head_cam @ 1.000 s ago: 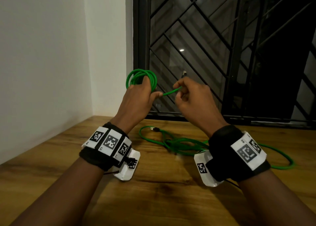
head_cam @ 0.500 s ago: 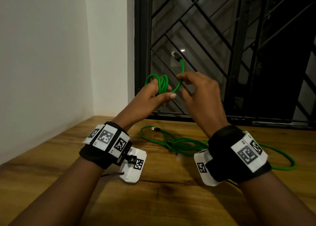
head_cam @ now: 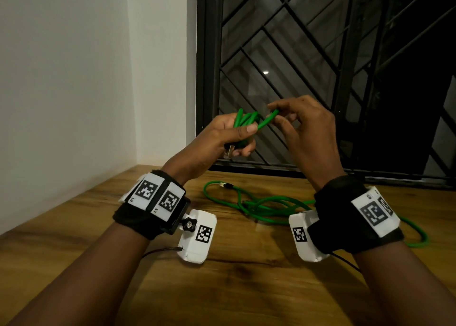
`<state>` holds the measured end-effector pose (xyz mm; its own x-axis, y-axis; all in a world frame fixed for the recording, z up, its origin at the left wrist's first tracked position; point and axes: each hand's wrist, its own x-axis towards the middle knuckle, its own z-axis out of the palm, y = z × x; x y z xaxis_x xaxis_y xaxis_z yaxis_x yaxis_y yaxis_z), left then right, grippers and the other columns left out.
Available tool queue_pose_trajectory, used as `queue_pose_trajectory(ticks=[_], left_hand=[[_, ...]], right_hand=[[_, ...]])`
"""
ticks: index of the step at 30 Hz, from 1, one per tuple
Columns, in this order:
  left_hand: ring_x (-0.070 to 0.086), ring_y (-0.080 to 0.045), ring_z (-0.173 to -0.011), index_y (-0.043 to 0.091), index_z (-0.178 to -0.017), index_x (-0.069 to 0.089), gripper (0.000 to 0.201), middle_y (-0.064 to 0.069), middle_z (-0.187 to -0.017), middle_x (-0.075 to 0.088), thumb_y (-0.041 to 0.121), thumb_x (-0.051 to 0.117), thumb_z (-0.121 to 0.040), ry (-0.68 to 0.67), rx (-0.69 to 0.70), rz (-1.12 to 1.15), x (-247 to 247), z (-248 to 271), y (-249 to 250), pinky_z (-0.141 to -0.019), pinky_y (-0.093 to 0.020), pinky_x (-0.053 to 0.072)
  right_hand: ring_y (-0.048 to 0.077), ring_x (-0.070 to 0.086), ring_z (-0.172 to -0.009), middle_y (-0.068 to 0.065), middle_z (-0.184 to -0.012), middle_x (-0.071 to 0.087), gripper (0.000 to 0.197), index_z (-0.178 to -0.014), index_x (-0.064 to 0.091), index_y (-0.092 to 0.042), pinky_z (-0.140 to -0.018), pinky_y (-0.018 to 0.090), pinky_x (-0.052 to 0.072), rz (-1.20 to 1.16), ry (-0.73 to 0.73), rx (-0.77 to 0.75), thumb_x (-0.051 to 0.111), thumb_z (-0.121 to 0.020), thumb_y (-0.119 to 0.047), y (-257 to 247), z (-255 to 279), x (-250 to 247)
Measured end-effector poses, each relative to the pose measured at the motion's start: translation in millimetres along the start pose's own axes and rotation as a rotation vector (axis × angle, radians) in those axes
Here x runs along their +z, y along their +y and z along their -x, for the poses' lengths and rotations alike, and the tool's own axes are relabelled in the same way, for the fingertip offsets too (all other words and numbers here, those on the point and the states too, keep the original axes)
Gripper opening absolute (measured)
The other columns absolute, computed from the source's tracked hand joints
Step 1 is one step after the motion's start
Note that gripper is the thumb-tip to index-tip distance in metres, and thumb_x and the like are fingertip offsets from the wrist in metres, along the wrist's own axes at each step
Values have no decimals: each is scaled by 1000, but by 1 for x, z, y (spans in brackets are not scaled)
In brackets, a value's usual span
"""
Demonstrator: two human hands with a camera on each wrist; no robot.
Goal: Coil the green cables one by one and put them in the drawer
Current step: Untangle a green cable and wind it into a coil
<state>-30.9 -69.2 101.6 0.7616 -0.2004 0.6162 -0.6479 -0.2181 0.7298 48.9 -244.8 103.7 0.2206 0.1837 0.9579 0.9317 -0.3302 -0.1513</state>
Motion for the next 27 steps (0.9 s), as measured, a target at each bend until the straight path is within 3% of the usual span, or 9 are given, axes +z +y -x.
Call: queue_pose_trajectory(ticks=[3,6,11,17,21,24,27], left_hand=[[48,-8,-51,4,-97,52,15,0,-60,56,19,52,-98,2,-6,8,2,0,1,-50,-16,38],[43,-7,-49,3,-99,51,15,3,-55,49,18,49,-98,20,21,38,1,-1,2,-50,-17,35],[34,-4,-46,6,-94,55,14,7,-52,43,16,45,-95,45,50,176,-3,2,8,-47,-15,29],[32,-2,-46,5,-97,56,18,8,-52,42,14,41,-97,12,53,261,-3,2,9,-50,-22,22],[33,-3,-45,5,-95,55,20,9,-51,42,17,40,-98,-27,-7,319,-1,5,7,-55,-26,19],[34,-5,-44,5,-92,60,27,7,-51,42,20,39,-99,-44,-41,418,-3,6,6,-64,-29,26],[33,-6,-44,5,-91,58,30,7,-51,41,21,35,-102,-62,-40,529,-5,8,8,-65,-27,37]], right_hand=[[7,57,-79,-13,-93,62,20,-109,72,-25,-74,30,51,30,-14,37,69,-92,-17,-5,0,-4],[4,60,-77,-15,-88,66,17,-108,73,-32,-70,31,54,79,-47,98,69,-93,-27,-15,0,-8],[2,67,-78,-19,-77,69,13,-99,76,-34,-74,33,59,95,-65,198,74,-87,-39,-34,-8,-23],[1,62,-71,-17,-77,69,13,-99,76,-34,-69,26,54,54,-34,122,75,-86,-32,-37,-12,-24],[7,61,-81,-10,-87,70,15,-103,76,-31,-75,20,48,-6,-94,44,71,-90,-25,-20,-11,-16],[18,55,-93,-2,-90,62,11,-98,73,-30,-76,25,34,57,-124,-15,64,-95,-32,-6,-10,-10],[14,60,-78,-6,-79,61,20,-85,62,-30,-71,39,48,-24,-179,30,53,-100,-39,1,-9,-5]])
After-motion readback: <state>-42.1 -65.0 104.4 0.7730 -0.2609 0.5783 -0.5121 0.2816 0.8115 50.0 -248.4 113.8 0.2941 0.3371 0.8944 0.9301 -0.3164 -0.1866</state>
